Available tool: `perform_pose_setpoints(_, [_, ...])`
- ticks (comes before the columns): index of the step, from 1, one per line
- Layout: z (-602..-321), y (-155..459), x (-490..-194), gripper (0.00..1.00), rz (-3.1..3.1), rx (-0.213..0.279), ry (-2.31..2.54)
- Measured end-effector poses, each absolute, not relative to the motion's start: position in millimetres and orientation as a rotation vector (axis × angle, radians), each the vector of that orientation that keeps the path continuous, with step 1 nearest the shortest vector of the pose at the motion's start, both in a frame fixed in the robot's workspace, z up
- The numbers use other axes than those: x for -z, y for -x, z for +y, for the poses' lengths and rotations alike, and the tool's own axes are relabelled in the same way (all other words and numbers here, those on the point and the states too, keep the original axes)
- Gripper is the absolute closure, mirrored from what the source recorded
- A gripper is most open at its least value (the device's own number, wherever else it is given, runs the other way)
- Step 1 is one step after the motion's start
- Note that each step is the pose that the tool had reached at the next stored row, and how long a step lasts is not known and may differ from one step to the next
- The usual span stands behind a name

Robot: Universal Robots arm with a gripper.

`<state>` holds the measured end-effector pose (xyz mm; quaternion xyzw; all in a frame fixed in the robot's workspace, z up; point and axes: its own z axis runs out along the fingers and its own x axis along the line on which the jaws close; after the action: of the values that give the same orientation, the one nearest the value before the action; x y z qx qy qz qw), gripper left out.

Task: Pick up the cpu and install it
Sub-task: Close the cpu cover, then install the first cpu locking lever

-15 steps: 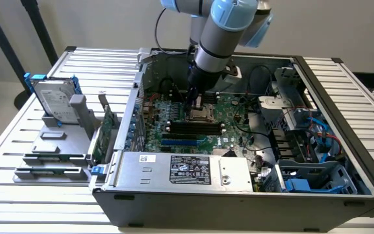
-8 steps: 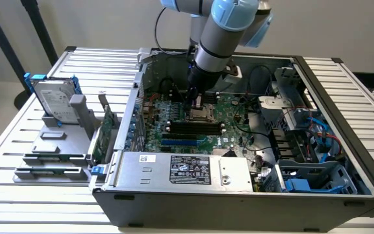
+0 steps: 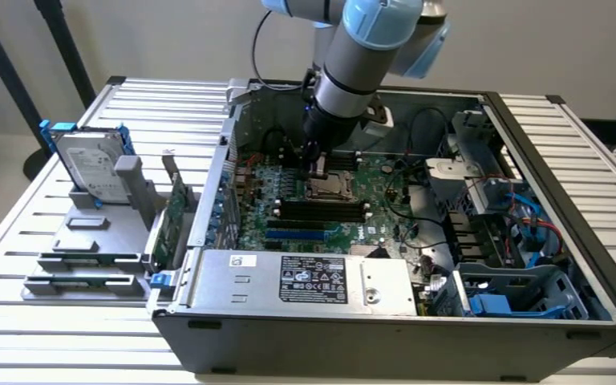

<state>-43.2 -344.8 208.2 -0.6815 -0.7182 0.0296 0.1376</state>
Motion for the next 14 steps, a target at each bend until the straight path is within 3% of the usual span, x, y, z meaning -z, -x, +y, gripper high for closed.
perform_pose_setpoints(14, [-346.1, 52.1, -209.8, 0.89, -2.072, -0.087, 1.965])
